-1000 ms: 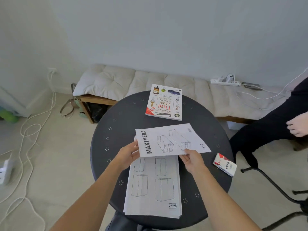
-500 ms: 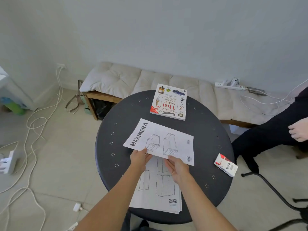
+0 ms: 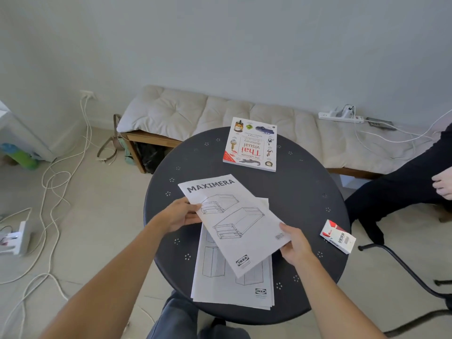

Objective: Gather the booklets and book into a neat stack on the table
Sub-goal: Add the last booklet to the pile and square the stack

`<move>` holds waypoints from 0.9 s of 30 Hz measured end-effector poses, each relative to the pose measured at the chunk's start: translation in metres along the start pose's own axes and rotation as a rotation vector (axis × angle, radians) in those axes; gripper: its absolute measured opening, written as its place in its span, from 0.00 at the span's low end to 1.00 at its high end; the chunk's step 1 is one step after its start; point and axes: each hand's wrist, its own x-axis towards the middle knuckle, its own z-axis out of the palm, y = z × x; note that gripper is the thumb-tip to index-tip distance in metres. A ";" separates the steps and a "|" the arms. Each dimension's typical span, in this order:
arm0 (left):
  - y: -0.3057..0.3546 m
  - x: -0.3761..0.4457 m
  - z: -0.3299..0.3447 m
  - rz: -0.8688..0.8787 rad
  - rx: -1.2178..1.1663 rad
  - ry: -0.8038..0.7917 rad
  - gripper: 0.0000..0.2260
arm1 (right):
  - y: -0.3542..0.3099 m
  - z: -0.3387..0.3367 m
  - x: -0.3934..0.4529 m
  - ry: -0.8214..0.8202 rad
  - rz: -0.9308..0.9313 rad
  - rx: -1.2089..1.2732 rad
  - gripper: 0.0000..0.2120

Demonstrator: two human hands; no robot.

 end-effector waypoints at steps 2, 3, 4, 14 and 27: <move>0.009 0.000 -0.004 -0.023 0.083 -0.016 0.10 | -0.002 -0.005 0.002 -0.034 -0.008 -0.144 0.12; 0.012 0.001 -0.005 -0.035 0.133 -0.012 0.11 | -0.002 -0.009 0.002 -0.029 -0.013 -0.209 0.13; 0.014 0.003 -0.005 -0.047 0.191 0.001 0.11 | -0.002 -0.013 0.002 -0.029 -0.015 -0.274 0.14; -0.025 0.028 0.026 -0.008 0.612 0.319 0.05 | 0.008 -0.035 -0.013 -0.028 0.193 -1.107 0.07; -0.043 0.021 0.042 0.086 0.813 0.493 0.10 | 0.019 -0.029 -0.013 -0.103 0.272 -1.417 0.15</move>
